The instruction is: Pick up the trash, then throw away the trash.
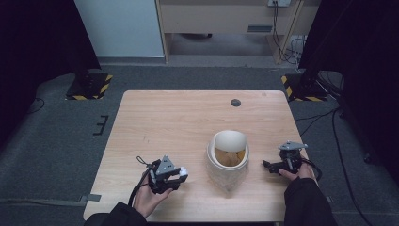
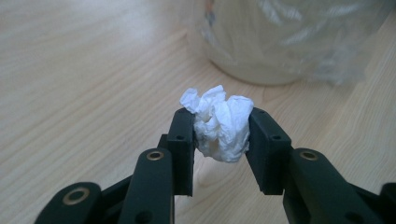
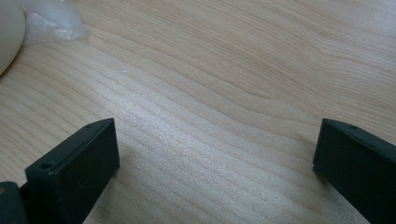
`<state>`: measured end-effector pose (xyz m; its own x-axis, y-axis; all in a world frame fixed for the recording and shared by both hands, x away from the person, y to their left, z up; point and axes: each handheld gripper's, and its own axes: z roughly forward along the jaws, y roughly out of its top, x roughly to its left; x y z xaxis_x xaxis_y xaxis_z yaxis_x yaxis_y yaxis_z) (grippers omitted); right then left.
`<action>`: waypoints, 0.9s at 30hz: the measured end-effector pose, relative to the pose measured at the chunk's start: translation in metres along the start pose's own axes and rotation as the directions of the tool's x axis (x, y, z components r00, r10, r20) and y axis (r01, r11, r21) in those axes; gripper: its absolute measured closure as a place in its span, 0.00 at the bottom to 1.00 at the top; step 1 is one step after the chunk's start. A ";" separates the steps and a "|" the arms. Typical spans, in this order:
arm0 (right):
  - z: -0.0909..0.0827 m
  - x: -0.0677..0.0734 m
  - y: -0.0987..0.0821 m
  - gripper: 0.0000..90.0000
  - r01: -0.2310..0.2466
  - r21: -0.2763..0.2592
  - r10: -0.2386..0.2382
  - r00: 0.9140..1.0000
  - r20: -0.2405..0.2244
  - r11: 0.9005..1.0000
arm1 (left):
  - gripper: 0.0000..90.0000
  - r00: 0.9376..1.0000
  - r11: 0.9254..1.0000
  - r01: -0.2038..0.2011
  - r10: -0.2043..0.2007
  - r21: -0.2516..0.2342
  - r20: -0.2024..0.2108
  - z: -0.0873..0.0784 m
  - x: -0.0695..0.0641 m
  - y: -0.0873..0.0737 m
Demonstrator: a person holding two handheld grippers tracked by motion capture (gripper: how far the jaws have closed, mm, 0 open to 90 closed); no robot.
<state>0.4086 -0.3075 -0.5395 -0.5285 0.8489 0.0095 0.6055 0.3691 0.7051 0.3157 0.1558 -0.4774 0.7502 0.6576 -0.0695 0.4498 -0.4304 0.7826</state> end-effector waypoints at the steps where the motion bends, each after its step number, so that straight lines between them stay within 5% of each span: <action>1: 0.000 0.000 0.000 0.01 0.000 0.000 0.000 1.000 0.000 1.000 | 0.71 1.000 1.000 0.004 -0.004 -0.018 0.000 -0.002 0.000 0.002; 10: 0.000 0.000 0.000 0.01 -0.001 0.000 0.001 1.000 -0.001 1.000 | 0.71 1.000 0.988 0.015 -0.017 -0.155 -0.011 -0.018 -0.002 0.013; 15: 0.000 0.000 0.000 0.01 -0.001 0.000 0.001 1.000 0.000 1.000 | 0.71 1.000 0.970 0.020 -0.024 -0.242 -0.011 -0.029 -0.006 0.020; 27: 0.000 0.000 0.000 0.01 -0.001 -0.002 0.001 1.000 0.000 1.000 | 0.70 1.000 0.948 0.027 -0.022 -0.318 0.017 -0.036 -0.013 0.030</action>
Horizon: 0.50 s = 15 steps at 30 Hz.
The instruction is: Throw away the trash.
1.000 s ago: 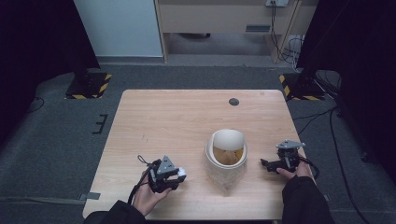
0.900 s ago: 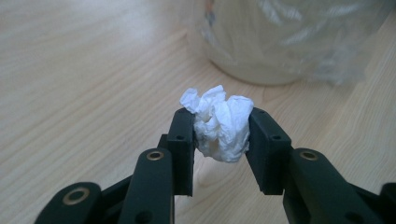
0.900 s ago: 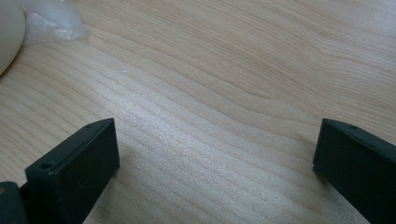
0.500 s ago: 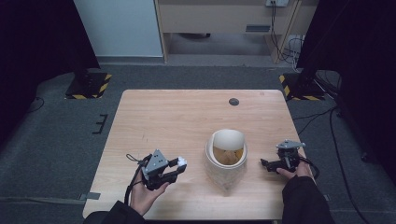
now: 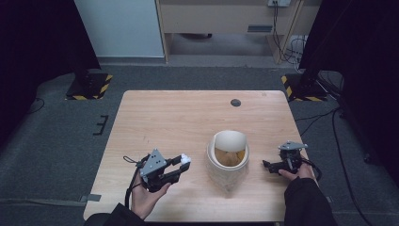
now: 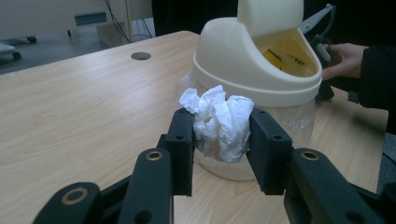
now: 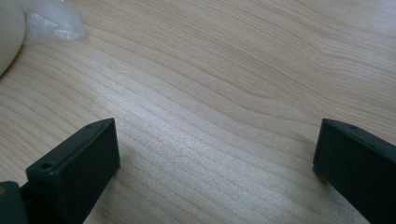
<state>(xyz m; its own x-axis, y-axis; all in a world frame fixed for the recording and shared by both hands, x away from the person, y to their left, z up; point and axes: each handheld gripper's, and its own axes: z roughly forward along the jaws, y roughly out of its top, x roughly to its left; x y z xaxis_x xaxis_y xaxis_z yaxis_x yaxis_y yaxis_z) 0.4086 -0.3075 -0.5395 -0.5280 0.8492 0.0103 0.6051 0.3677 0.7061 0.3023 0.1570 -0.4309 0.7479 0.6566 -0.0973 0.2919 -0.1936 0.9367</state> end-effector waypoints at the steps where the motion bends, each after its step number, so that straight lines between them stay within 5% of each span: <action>1: 0.000 0.000 0.000 0.01 0.001 0.001 -0.001 1.000 0.000 1.000 | 0.70 1.000 1.000 0.000 0.000 -0.011 0.003 0.000 -0.001 0.002; 15: 0.000 0.000 0.000 0.01 0.001 0.001 -0.001 1.000 0.000 1.000 | 0.71 0.999 0.998 -0.019 0.021 -0.055 0.034 0.005 -0.012 0.015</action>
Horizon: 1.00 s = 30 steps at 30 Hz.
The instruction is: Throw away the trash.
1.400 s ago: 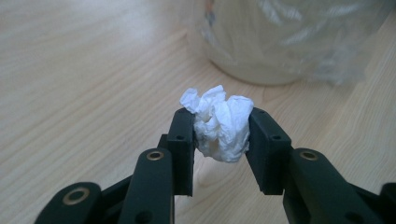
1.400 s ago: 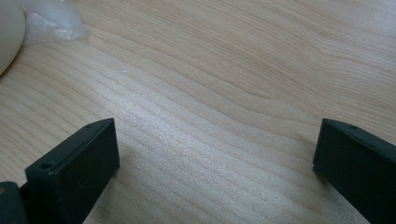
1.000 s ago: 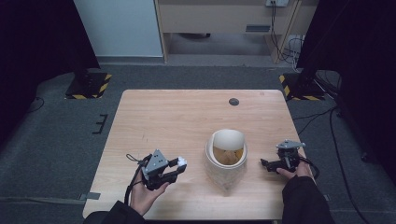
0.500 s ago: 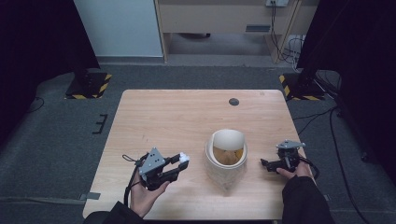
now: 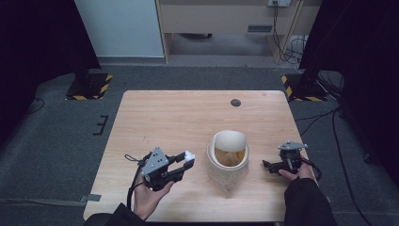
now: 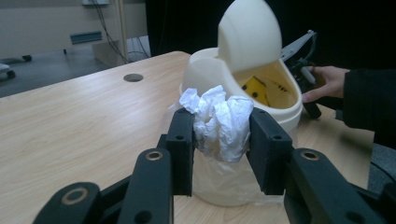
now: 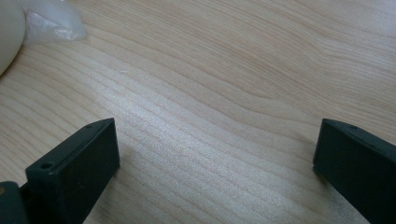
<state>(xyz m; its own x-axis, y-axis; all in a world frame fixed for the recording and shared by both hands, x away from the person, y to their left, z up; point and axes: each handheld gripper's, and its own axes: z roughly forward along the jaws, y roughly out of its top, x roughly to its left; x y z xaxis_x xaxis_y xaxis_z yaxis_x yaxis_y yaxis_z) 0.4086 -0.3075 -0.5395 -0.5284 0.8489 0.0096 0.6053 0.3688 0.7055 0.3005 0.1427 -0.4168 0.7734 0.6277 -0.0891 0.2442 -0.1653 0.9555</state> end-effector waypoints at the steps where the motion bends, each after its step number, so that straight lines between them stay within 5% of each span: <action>1: 0.000 0.000 0.000 0.01 0.000 0.000 0.000 1.000 0.000 1.000 | 0.71 1.000 1.000 -0.008 0.008 -0.001 0.013 0.003 -0.004 0.003; 30: 0.000 0.000 0.000 0.01 -0.002 -0.001 0.002 1.000 0.000 1.000 | 0.71 0.992 0.999 -0.047 0.045 0.011 0.120 0.047 -0.032 0.020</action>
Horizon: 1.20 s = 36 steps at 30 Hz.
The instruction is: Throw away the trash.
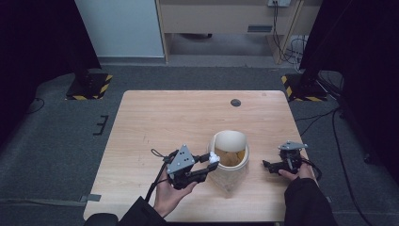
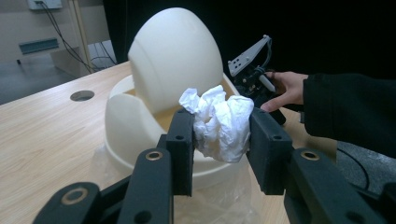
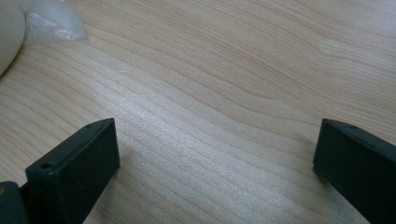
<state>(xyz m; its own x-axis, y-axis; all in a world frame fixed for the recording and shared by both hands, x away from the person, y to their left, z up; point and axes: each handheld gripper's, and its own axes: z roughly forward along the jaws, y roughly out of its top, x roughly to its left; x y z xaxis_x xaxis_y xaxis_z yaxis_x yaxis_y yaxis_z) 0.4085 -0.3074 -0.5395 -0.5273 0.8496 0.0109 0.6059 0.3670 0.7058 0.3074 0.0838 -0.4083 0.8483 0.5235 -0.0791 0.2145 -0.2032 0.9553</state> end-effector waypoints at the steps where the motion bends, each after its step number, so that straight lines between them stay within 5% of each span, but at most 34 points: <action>1: 0.000 0.000 0.000 0.01 0.001 0.000 -0.001 1.000 0.000 1.000 | 0.71 1.000 1.000 -0.002 0.002 0.002 0.004 0.002 -0.001 0.000; 36: 0.000 0.000 0.000 0.01 0.002 -0.001 -0.002 1.000 0.000 1.000 | 0.70 0.999 0.996 0.002 -0.006 0.090 0.040 0.048 -0.007 0.003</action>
<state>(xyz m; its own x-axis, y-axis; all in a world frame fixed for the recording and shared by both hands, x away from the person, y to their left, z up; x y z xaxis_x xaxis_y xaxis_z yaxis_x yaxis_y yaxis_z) 0.4087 -0.3075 -0.5396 -0.5286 0.8488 0.0092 0.6039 0.3683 0.7069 0.3257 0.0396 -0.4184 0.8657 0.4912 -0.0960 0.2590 -0.2755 0.9258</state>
